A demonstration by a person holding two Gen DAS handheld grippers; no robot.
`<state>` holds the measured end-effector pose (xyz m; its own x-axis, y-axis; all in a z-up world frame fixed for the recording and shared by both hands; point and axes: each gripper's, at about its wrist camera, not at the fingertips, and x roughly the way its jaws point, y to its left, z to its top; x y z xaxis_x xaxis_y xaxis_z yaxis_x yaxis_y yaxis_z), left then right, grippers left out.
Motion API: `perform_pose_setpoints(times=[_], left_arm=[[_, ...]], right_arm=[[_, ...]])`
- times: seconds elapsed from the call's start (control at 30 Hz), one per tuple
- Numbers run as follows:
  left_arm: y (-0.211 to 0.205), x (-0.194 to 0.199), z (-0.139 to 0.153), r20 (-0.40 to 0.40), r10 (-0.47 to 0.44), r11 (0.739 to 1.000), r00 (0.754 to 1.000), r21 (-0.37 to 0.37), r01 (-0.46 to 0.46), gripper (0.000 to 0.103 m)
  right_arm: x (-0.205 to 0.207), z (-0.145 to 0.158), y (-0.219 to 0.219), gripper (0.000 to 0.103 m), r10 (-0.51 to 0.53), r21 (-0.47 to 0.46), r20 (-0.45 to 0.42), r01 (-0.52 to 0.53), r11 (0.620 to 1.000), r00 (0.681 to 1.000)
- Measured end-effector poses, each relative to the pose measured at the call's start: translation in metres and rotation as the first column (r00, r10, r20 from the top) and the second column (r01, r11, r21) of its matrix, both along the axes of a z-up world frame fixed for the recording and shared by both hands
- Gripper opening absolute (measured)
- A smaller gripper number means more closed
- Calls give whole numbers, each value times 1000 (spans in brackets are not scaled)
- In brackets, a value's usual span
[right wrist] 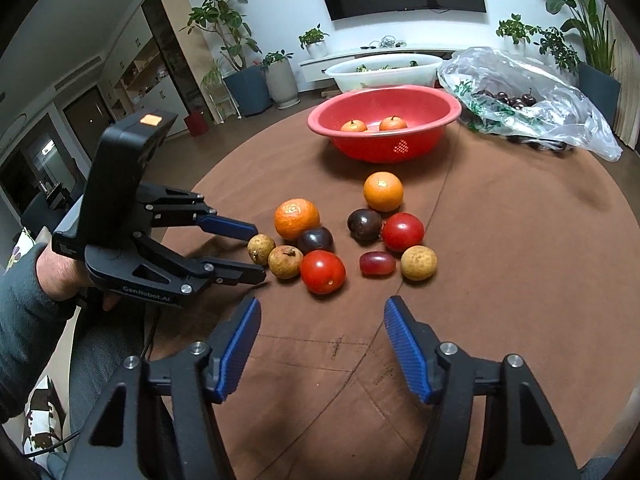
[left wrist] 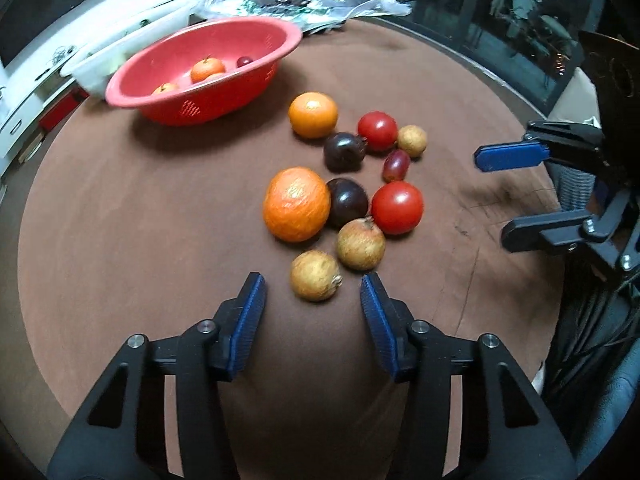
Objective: Organize fruits
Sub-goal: 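Move both tools back toward the remaining fruit pile, then grasp the small yellow-brown pear with the left tool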
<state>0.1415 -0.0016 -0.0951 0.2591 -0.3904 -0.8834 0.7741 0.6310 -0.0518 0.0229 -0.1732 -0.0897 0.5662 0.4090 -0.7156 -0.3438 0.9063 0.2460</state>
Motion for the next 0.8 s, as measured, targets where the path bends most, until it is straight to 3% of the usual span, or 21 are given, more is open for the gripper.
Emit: perform_pose_setpoints(times=[0.07,0.37,0.5,0.8], left_arm=[[-4,1,-2,0,-11,1000,1000,7,11,39],[-9,3,-7,6,-42,999,999,11,42,33],[-7,3,-7,16,-36,999,999,8,36,24],[-3,3,-4,26,13,1000,1000,5,-14,24]], right_arm=[[0,-1,1,67,3,-1,-4,-3,1000,1000],[2,-3,1,65,6,-1,-14,-6,1000,1000],[3,-5,2,63,12,-7,-22,-13,1000,1000],[11,-6,10,59,35,-28,-20,-36,999,999]])
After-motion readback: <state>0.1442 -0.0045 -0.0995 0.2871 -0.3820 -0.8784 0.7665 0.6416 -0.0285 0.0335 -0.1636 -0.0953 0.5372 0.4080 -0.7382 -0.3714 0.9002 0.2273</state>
